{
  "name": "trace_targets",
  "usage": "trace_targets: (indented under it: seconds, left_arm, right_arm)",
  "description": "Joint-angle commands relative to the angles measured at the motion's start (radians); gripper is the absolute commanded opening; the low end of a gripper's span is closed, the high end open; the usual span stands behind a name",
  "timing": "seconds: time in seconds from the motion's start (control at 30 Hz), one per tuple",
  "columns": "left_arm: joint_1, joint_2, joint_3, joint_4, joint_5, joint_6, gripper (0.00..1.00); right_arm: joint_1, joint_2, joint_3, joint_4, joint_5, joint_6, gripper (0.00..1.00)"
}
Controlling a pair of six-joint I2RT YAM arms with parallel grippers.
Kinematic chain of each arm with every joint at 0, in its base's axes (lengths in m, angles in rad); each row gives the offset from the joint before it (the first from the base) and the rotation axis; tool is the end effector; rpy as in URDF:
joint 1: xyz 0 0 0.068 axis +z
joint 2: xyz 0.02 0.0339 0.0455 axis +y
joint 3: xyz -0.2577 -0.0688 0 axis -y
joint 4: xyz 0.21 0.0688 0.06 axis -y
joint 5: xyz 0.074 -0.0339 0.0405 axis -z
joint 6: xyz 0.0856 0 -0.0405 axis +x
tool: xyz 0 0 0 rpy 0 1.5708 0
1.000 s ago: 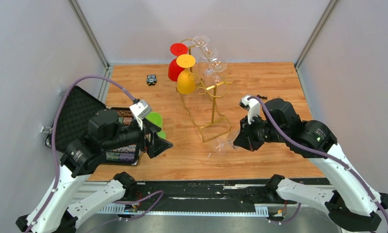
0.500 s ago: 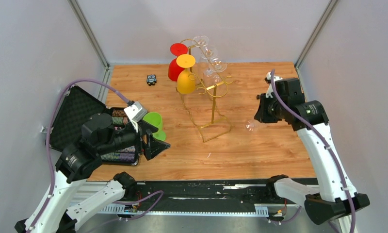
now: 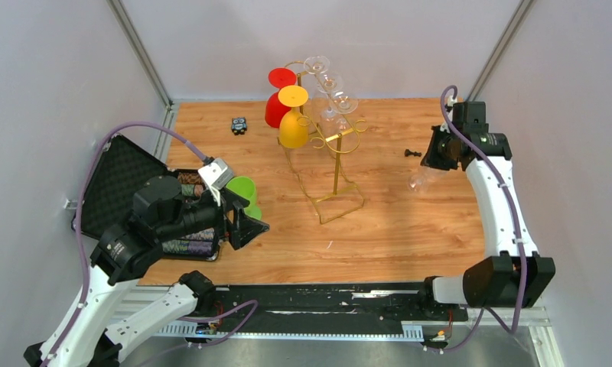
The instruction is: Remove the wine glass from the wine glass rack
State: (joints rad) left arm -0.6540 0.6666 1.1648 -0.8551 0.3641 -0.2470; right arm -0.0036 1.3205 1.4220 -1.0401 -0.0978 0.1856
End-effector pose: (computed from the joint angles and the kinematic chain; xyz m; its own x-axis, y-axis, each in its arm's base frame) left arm 0.0748 -0.0957 0.3721 -0.4726 0.0744 -0.8781 0.7402 0.5743 -0.3497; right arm 0.2531 0.0074 0.3157 -0.8029 0.1865 -0.5662 0.0957 0.9778 0.1865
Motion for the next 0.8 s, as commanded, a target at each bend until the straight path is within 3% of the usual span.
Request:
trace_targets:
  seconds: [0.0,0.4,0.77]
  left_arm:
    - [0.0,0.009,0.014,0.018,-0.012,-0.024,1.0]
    - [0.0,0.013,0.013,0.005,-0.075,-0.069,1.0]
    - [0.0,0.022,0.007,-0.004,-0.084,-0.084,1.0]
  right_arm:
    - [-0.038,0.076,0.074,0.112,0.04,0.007,0.0]
    - [-0.121,0.349,0.255,0.118,-0.018,-0.011,0.0]
    - [-0.152,0.462,0.327,0.089,-0.063,-0.009,0.0]
